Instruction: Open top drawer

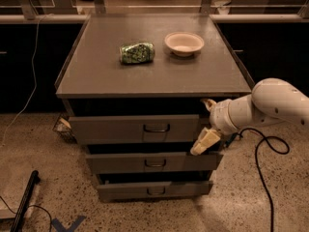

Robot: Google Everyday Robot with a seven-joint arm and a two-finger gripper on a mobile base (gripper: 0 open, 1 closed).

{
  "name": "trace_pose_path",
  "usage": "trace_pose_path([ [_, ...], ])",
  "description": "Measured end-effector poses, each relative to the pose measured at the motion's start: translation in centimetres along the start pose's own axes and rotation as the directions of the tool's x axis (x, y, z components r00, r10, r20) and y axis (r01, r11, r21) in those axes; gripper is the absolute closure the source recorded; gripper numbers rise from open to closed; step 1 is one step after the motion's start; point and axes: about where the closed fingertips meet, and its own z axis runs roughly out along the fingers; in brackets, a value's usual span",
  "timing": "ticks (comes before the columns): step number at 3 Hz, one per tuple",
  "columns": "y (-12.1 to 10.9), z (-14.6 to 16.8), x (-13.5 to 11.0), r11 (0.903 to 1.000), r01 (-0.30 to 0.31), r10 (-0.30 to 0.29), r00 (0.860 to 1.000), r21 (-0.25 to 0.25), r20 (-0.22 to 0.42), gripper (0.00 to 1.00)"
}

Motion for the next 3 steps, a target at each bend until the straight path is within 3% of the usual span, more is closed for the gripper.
trace_pose_path([
  [1,-1.5,2.4,-1.1,1.0000,0.004,-0.004,0.999,-0.003,0.040,0.00],
  [3,0.0,3.0,-0.2,0.9997,-0.008,0.009,1.000,-0.025,0.026,0.00],
])
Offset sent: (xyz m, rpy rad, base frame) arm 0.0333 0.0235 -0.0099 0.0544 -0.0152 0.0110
